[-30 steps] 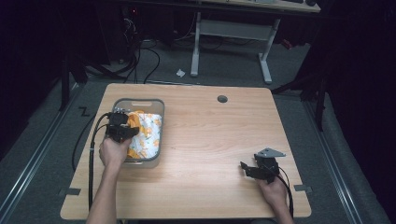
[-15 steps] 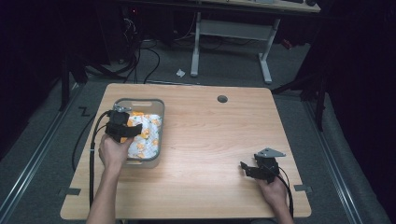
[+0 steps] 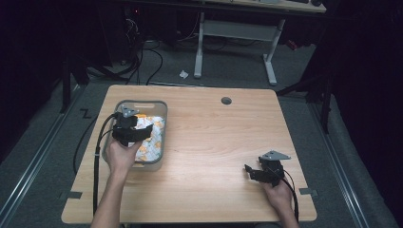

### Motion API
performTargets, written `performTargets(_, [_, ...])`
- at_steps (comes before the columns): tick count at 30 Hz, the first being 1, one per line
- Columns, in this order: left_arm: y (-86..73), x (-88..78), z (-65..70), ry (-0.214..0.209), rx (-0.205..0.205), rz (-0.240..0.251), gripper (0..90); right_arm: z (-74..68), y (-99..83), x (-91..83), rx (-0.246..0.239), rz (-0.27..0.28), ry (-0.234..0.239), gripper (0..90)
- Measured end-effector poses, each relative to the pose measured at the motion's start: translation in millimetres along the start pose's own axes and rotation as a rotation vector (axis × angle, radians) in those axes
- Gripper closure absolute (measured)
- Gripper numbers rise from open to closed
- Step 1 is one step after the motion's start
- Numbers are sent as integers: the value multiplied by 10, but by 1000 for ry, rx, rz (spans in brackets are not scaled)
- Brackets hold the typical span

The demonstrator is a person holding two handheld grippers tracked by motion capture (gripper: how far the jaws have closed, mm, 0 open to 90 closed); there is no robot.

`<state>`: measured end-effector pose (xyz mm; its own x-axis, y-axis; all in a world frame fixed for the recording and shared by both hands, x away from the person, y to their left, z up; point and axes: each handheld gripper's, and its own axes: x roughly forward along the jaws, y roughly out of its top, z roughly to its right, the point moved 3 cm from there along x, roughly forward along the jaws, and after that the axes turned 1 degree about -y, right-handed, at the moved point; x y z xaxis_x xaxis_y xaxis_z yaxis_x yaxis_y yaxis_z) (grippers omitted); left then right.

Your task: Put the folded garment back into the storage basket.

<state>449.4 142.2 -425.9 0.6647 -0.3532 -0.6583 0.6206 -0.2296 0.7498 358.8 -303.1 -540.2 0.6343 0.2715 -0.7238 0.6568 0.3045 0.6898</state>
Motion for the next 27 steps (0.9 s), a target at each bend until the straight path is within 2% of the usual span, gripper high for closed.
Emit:
performTargets(5, [15,-56,77,-4,-3,29,372,0,0,0,0,0,0,286])
performTargets(9, [30,-88,164,-19,13,60,372,0,0,0,0,0,0,286])
performTargets(15, [31,-117,287,-38,39,71,372,0,0,0,0,0,0,286])
performTargets(27, [-9,-158,485,-67,50,94,339,0,0,0,0,0,0,286])
